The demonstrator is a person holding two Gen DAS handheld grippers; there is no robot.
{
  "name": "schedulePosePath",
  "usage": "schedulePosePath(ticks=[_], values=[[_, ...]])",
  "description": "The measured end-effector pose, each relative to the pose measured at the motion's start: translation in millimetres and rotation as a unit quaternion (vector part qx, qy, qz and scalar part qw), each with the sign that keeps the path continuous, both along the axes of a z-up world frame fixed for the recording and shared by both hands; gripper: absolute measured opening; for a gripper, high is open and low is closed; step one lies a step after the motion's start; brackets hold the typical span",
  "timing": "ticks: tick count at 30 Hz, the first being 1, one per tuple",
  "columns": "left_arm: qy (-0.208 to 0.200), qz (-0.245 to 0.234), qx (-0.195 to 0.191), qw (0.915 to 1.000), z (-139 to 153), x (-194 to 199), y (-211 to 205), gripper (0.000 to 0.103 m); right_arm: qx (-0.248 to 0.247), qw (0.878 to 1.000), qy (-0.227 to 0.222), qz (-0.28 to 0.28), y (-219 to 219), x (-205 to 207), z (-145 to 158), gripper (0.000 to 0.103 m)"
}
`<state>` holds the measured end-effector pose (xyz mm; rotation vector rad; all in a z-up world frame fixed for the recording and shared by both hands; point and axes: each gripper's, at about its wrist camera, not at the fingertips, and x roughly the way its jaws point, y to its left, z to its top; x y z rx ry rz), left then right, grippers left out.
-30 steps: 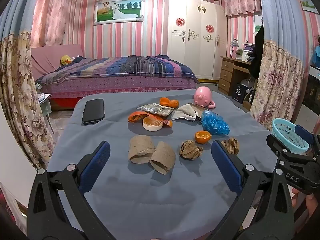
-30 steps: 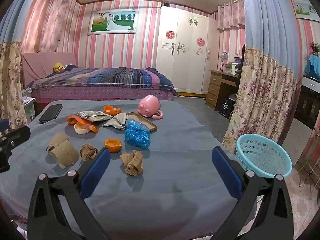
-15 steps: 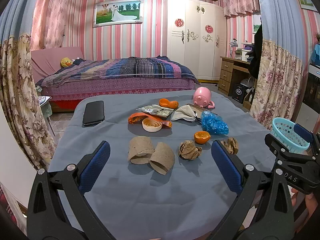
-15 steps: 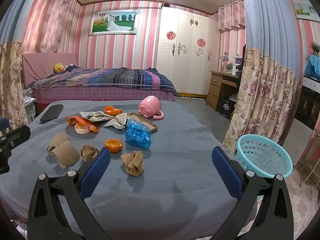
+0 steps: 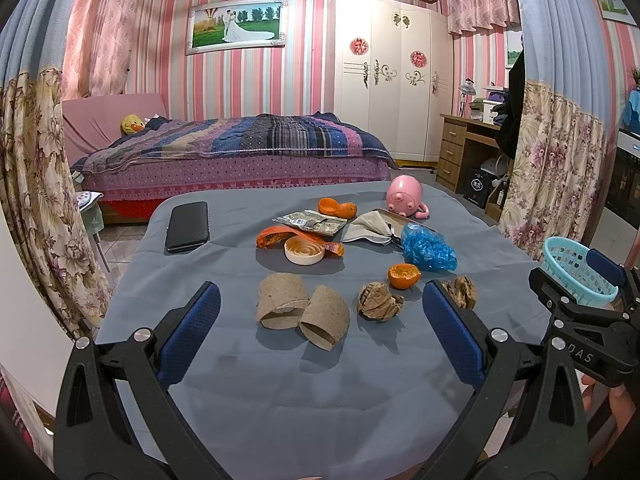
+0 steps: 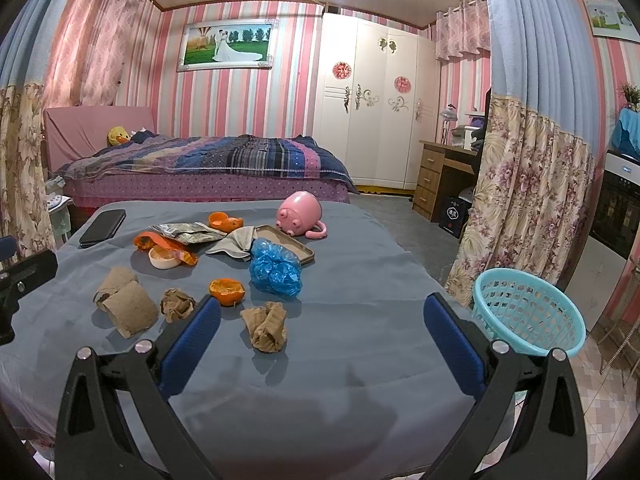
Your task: Collect trash
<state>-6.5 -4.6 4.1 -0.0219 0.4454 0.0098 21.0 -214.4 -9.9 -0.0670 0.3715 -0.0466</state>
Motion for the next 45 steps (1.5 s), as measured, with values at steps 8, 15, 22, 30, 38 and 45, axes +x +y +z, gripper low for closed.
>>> schedulePosePath(ticks=[8,15,22,30,38,45], values=[[-0.001,-0.001,-0.001,1.0000,1,0,0,0.098,0.000,1.000,-0.001,0.000,1,1,0,0.099],[-0.001,-0.001,-0.001,1.0000,2,0,1,0.098,0.002,1.000,0.000,0.000,1,0,2,0.099],[0.000,-0.001,-0.002,1.0000,3,1,1,0.098,0.001,1.000,-0.003,0.002,-4,3,8,0.099],[0.000,-0.001,-0.003,1.0000,4,1,2,0.098,0.000,1.000,-0.005,0.003,-6,7,11,0.099],[0.001,-0.001,-0.002,1.0000,5,3,2,0.098,0.000,1.000,-0.005,0.003,-7,7,11,0.099],[0.002,-0.001,-0.003,1.0000,6,4,4,0.098,0.000,1.000,-0.006,0.003,-8,8,11,0.099]])
